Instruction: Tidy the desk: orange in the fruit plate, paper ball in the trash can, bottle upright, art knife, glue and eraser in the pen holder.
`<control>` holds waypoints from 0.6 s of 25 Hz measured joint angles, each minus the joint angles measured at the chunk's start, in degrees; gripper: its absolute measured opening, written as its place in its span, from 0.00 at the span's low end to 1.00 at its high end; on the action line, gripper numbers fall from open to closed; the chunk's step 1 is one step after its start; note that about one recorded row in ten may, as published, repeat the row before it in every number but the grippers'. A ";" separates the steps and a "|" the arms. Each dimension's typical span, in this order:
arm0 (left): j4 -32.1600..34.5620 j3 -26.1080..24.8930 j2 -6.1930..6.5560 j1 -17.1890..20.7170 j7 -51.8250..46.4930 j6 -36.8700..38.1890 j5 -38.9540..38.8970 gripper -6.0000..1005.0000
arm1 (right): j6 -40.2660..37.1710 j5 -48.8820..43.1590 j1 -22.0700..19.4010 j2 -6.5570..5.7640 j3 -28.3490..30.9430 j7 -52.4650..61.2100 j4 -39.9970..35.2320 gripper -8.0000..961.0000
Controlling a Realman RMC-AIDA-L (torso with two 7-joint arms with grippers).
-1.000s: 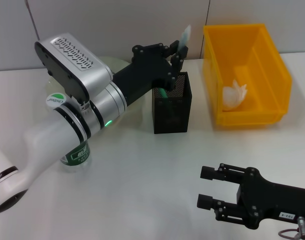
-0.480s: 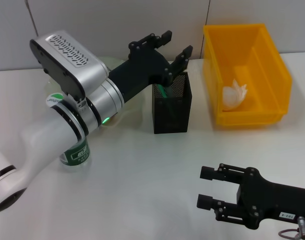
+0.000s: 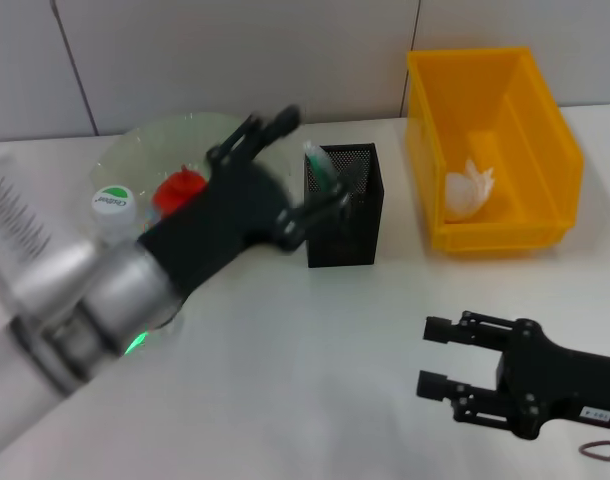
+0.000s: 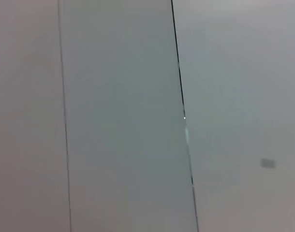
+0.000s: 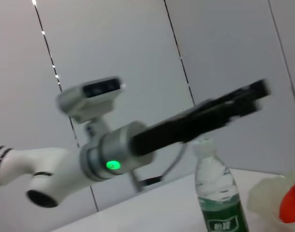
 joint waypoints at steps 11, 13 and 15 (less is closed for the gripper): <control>-2.10 -12.93 5.14 11.73 -16.69 19.71 25.34 0.84 | 0.23 -0.09 0.39 -0.49 -0.32 1.12 1.49 0.70; -4.52 -16.18 5.57 11.53 -19.49 23.82 31.61 0.84 | 0.46 -0.26 0.80 -0.38 -0.43 1.12 1.51 0.70; -6.78 -19.80 5.28 10.65 -22.52 26.09 38.23 0.84 | 0.57 -0.30 0.91 -0.29 -0.44 1.12 1.51 0.70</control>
